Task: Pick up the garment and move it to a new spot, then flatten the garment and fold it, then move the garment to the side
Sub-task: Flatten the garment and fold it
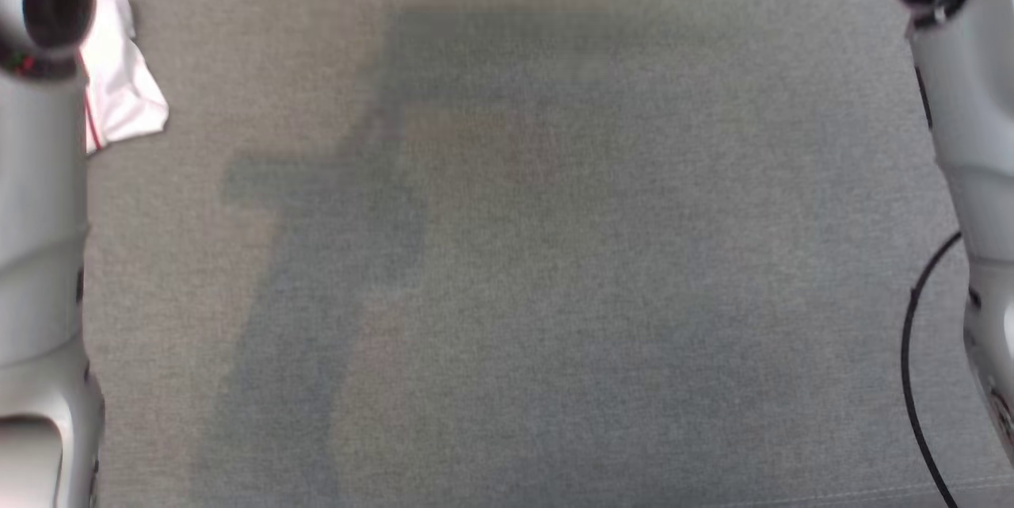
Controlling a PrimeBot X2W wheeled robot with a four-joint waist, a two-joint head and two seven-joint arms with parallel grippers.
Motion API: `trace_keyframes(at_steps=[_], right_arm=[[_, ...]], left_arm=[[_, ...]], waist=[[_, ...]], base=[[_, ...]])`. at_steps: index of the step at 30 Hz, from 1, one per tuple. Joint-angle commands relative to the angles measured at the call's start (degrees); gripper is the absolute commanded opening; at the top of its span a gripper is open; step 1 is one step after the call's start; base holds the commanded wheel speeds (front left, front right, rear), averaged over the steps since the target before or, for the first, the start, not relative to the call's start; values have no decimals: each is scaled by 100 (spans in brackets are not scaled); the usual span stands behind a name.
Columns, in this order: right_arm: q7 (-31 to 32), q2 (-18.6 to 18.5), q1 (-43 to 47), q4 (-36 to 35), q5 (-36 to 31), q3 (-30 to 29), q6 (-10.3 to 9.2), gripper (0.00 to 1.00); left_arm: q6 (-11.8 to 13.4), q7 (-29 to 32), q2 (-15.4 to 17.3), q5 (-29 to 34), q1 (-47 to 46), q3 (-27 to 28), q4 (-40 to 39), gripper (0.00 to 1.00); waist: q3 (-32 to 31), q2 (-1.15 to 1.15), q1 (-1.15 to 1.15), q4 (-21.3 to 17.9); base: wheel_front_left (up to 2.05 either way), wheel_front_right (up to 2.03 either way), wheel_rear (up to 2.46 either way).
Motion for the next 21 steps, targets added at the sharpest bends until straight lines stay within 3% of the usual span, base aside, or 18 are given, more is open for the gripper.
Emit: trace_keyframes(at_steps=[1, 5, 9, 16, 21], right_arm=[[-123, 81, -193, 284, -84, -5, -8, 0], [-340, 266, -523, 911, -323, -31, -8, 0], [-387, 407, -251, 1202, -372, 25, -8, 0], [-393, 379, 830, 612, -204, 266, -8, 0], [-394, 371, 1970, -60, 12, 385, -8, 0]], left_arm=[[-16, -111, -56, 41, -236, -31, 262, 0], [-17, -439, -182, 13, -595, -130, 933, 0], [-20, -699, -325, -171, -340, -194, 1376, 0], [-22, -895, -372, -599, 609, -430, 1349, 0], [-23, -931, -337, -702, 1751, -72, 755, 0]], waist=[[918, 0, 0, -19], [1206, 0, 0, -27], [1314, 0, 0, -22], [1154, 0, 0, -9], [813, 0, 0, -61]], base=[[0, 0, 0], [0, 0, 0], [0, 0, 0], [0, 0, 0], [0, 0, 0]])
